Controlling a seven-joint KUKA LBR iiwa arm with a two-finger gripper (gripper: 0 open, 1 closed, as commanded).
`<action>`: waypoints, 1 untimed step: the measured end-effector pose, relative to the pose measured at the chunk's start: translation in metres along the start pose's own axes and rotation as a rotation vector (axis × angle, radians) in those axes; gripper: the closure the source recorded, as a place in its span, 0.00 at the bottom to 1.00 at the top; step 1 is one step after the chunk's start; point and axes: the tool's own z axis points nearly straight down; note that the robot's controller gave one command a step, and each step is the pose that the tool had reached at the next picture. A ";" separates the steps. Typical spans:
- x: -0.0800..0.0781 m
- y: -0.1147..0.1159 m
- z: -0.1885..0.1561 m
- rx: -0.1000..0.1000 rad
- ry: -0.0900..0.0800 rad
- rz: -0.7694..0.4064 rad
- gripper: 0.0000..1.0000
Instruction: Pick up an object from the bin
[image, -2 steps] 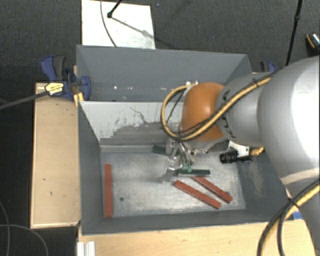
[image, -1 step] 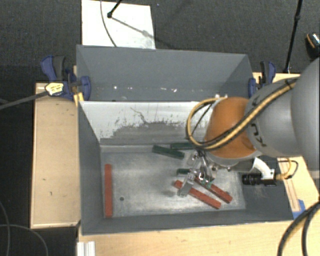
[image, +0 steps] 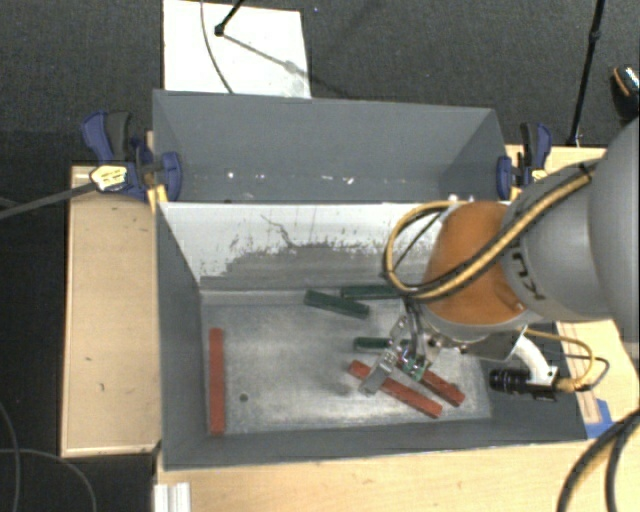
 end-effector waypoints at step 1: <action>0.006 0.002 0.032 -0.013 -0.021 0.063 0.00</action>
Offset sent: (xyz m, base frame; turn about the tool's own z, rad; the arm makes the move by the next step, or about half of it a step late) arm -0.0097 0.0075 -0.0360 0.0608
